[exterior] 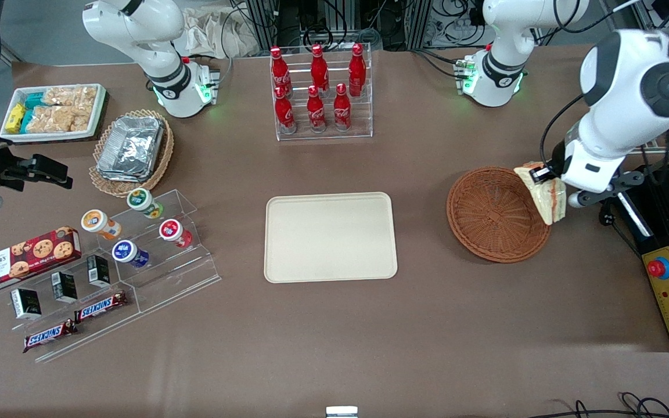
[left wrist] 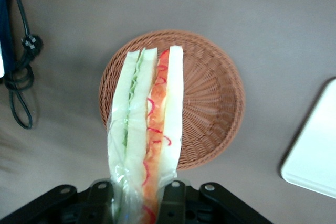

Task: Place sandwich from basket to tray
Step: 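Lift the sandwich up out of the basket with the left gripper, then carry the held sandwich over to the cream tray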

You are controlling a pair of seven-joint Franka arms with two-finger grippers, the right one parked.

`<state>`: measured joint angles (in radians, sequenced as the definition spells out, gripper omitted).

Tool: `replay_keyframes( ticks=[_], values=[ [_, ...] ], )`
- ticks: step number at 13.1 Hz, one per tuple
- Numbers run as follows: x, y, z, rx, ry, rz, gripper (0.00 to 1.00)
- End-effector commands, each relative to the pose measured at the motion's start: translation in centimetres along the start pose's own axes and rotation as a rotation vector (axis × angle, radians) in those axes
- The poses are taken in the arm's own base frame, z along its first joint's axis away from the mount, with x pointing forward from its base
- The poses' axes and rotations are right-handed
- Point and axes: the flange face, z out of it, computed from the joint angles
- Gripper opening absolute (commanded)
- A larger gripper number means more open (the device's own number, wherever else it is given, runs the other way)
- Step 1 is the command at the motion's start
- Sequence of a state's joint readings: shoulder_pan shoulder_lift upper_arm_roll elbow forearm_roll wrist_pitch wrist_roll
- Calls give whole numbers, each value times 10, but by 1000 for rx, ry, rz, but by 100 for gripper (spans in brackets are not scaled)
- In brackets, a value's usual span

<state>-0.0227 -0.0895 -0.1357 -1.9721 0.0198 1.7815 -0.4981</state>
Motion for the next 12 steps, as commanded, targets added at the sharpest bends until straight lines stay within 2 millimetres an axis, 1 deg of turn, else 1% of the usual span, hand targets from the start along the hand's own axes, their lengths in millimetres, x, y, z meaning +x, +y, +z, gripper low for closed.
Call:
replay_keyframes(
  ticks=[1,2,3,4,5,7,8,10,12],
  values=[
    [3,59,-31,-6,-1,95,2],
    [-1,87,-35,-11,-5,134,5],
    [-7,109,-34,-16,-8,130,4],
    [-15,128,-25,-14,-18,94,1],
    [-22,147,-14,-13,-30,111,0],
    [-32,186,14,-43,-32,160,0],
    [-35,203,31,-54,-44,171,0],
    [-51,245,62,-79,-30,198,0],
    [-63,288,113,-40,39,188,0]
  ],
)
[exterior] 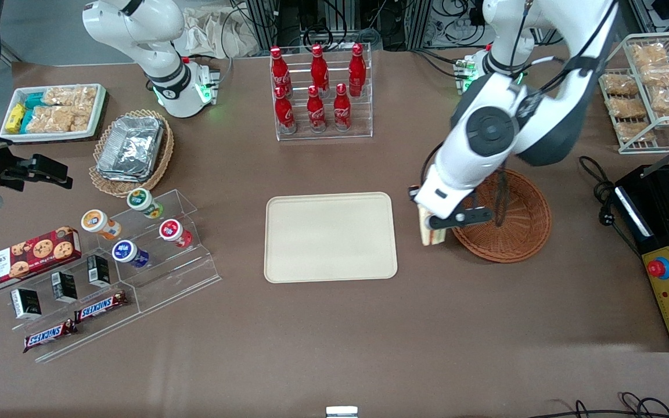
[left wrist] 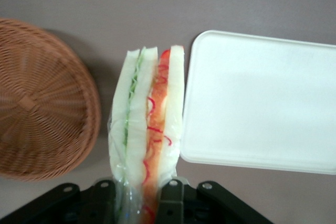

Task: Place sandwich from basket to tray
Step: 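Carry the held sandwich over to the cream tray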

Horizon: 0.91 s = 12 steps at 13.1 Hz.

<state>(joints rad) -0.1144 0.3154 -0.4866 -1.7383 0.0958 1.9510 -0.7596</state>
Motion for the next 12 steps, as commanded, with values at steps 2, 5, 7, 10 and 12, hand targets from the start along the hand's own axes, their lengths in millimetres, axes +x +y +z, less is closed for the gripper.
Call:
replay_keyframes(
  ticks=[2,5,7,10,12],
  values=[
    [0,64,82,30,102,-38,0],
    [-4,80,124,9,81,-8,0],
    [-5,89,142,-28,85,16,0],
    [-5,90,153,-13,110,56,5],
    [-5,89,161,12,124,84,12]
  ],
)
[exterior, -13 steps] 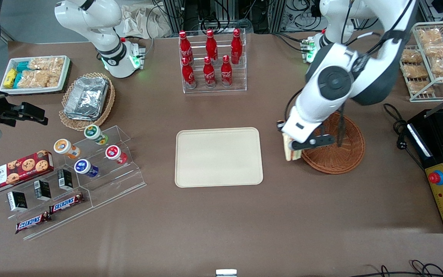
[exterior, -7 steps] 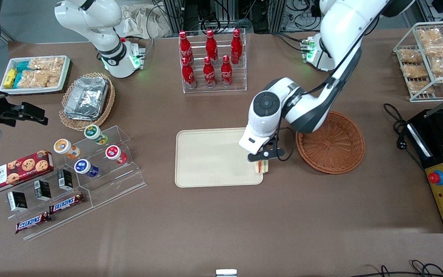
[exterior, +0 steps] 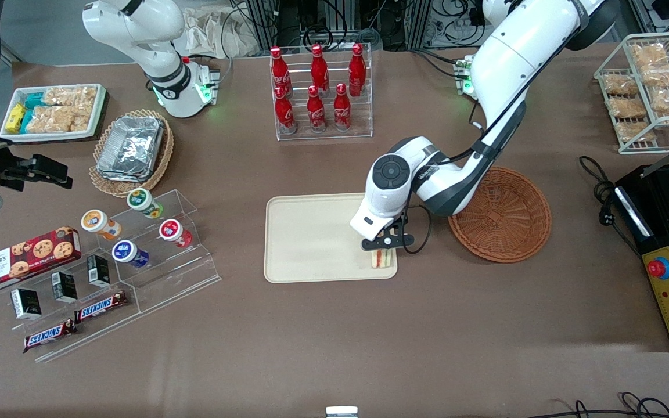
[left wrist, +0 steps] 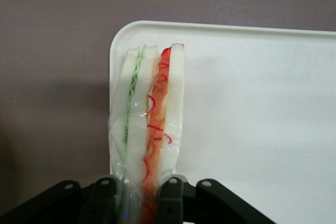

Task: Place sandwich from basket to tray
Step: 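Lower the sandwich onto the tray and open the left gripper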

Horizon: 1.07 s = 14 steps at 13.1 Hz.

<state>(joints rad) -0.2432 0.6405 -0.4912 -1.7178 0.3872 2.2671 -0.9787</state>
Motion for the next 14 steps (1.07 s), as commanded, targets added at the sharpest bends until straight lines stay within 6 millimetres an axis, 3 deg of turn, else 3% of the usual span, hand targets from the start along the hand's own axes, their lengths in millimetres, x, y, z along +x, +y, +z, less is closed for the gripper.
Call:
replay_keyframes(
  ticks=[1,3,4,5,6,11,14],
  values=[
    [3,6,8,12,25,31,15],
    [-6,16,12,23,35,51,22],
    [-6,16,12,24,38,51,42],
    [-7,16,13,25,37,54,95],
    [-6,16,15,24,33,50,100],
    [-6,16,15,21,29,47,100],
    [2,14,-12,28,60,37,100]
  ],
)
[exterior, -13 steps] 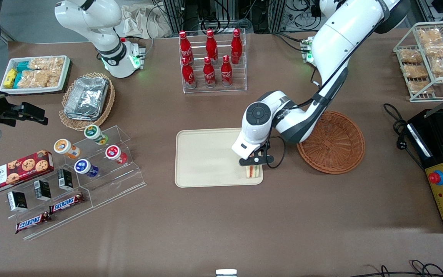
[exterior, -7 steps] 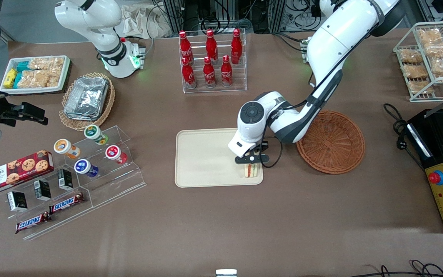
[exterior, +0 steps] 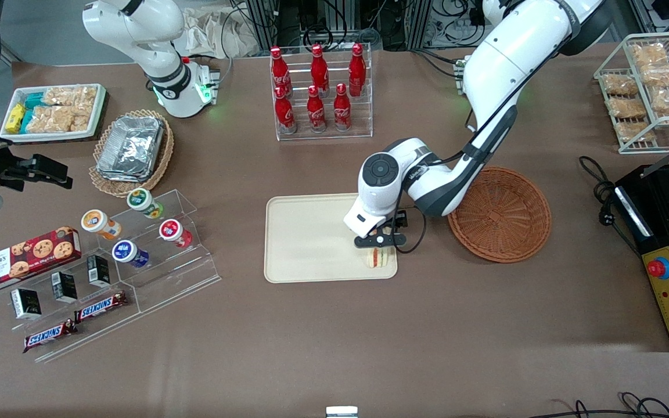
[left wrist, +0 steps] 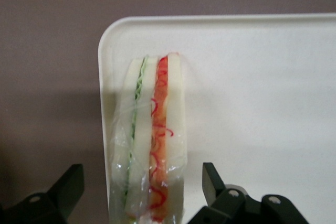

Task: Place sandwich from basket to tray
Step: 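Lower the sandwich onto the tray and open the left gripper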

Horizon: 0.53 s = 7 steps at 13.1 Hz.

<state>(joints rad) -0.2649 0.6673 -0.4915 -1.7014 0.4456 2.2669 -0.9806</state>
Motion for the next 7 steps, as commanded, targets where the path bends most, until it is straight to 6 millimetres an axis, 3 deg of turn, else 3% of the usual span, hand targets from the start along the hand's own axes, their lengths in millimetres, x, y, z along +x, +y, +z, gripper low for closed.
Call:
replay_keyframes(
  ticks=[1,3,5,6,7],
  values=[
    [13,-1,-33,19,35,-30,100],
    [29,-15,-74,53,46,-75,100],
    [52,-42,-143,-11,16,-195,100],
    [68,-77,-189,-25,19,-274,100],
    [80,-111,-207,-10,13,-331,100]
  ],
)
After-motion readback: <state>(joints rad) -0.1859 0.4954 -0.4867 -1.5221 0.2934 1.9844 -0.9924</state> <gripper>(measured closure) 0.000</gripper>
